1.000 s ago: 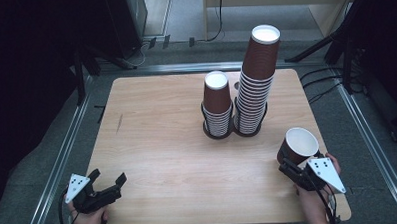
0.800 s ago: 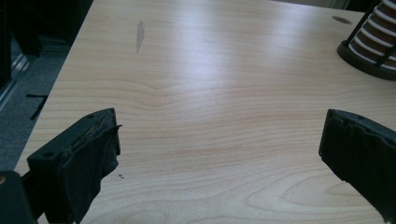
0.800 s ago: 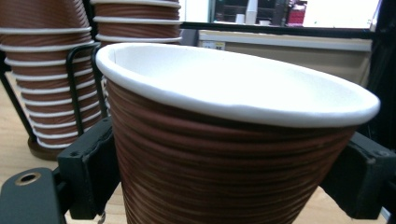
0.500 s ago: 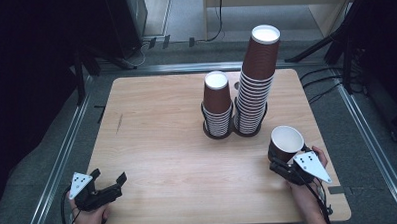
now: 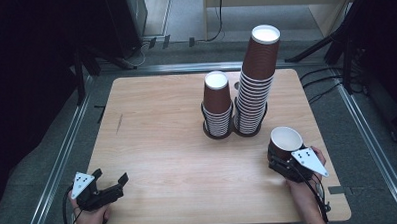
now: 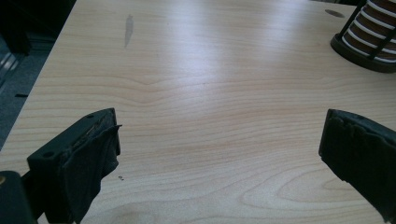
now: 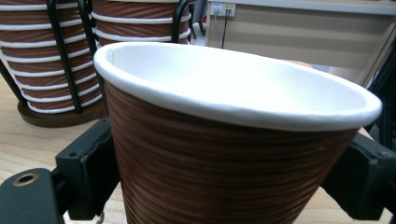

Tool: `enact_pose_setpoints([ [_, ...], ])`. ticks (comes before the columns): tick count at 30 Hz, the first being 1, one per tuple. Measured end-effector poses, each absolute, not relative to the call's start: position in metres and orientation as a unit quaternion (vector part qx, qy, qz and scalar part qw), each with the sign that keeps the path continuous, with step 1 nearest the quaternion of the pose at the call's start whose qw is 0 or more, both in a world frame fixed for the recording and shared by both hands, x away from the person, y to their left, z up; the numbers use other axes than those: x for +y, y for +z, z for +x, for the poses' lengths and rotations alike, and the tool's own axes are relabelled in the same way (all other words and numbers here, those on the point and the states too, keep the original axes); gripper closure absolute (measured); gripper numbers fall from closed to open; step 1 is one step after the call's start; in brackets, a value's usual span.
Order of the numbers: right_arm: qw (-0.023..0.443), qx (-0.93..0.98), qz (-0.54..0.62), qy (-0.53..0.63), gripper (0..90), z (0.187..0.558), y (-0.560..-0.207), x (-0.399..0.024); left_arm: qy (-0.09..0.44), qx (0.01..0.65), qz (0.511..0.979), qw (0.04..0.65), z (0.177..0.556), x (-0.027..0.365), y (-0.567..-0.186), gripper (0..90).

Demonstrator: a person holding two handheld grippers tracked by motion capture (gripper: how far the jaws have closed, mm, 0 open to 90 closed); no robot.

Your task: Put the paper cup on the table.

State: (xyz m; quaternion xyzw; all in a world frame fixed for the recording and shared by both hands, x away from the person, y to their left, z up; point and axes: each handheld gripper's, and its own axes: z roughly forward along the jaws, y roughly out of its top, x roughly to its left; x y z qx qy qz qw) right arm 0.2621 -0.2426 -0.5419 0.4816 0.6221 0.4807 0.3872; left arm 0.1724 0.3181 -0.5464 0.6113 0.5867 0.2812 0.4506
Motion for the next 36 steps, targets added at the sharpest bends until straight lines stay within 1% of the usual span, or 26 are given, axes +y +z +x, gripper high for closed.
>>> enact_pose_setpoints([
  [9,0.385,0.626,0.479,0.479,8.6,0.258,-0.542,-0.245,0.280,0.585,0.615,0.449,0.174,0.317,-0.547,0.0],
  [16,0.368,0.638,0.465,0.492,0.0,0.257,-0.540,-0.245,0.278,0.585,0.615,0.450,0.175,0.318,-0.547,0.0],
  [20,0.374,0.632,0.465,0.494,0.0,0.255,-0.538,-0.245,0.277,0.585,0.616,0.450,0.175,0.318,-0.547,0.0],
  [36,0.353,0.650,0.447,0.502,0.0,0.237,-0.537,-0.257,0.274,0.584,0.617,0.451,0.175,0.318,-0.548,0.0],
])
